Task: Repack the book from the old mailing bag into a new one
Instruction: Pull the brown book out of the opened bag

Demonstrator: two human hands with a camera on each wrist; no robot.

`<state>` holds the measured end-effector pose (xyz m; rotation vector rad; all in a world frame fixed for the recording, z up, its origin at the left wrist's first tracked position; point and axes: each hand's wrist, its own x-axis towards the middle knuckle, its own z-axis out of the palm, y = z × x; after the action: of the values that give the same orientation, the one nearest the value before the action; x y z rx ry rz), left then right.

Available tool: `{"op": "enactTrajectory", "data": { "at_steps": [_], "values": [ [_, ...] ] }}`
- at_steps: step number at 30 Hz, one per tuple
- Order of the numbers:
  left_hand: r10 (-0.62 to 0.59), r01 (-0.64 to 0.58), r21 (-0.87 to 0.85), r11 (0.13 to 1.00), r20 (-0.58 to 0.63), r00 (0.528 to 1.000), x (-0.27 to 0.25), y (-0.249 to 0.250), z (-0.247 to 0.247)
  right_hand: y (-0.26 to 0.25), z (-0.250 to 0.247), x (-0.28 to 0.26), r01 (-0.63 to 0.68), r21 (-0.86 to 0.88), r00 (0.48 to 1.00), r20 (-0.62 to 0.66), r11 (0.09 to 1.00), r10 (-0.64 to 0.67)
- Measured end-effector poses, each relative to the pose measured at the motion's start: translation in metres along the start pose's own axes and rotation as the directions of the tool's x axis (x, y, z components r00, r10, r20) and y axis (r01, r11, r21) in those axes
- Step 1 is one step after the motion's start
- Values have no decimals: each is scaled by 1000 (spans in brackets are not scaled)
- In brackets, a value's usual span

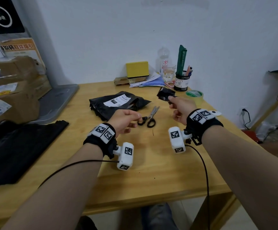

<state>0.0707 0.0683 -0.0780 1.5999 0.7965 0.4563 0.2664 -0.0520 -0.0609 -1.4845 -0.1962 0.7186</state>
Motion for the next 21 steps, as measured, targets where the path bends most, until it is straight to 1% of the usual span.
{"op": "enactTrajectory", "data": {
  "at_steps": [2, 3, 4, 5, 7, 9, 13, 17, 21],
  "values": [
    [-12, 12, 2, 1000, -1, 1000, 1, 0, -2, 1, -4, 4, -61, 61, 997, -36, 996, 63],
    [-18, 18, 3, 1000, -3, 1000, 1, 0, -2, 3, -5, 6, -116, 56, 993, -13, 992, 117],
    [-21, 21, 4, 1000, -6, 1000, 1, 0, -2, 5, -6, 6, -174, 11, 984, 37, 985, 174],
    [-24, 24, 1, 1000, -13, 1000, 1, 0, -3, 7, -7, 5, -221, -72, 969, 102, 973, 227],
    [-26, 26, -4, 1000, -26, 999, 1, -2, -5, 11, -7, 3, -253, -245, 930, 204, 936, 305],
    [-28, 28, -6, 1000, -40, 999, 1, -4, -8, 12, -3, 0, -241, -326, 910, 252, 914, 330],
    [-50, 48, -21, 999, -86, 995, 2, -9, -19, 9, 11, -4, -183, -401, 901, 296, 898, 316],
    [-53, 47, -45, 998, -140, 989, 1, -11, -31, 7, 26, -5, -138, -419, 899, 328, 898, 291],
    [-67, 50, -85, 995, -220, 973, 5, -16, -46, 8, 45, -10, -100, -412, 880, 387, 906, 274]
  ]
}}
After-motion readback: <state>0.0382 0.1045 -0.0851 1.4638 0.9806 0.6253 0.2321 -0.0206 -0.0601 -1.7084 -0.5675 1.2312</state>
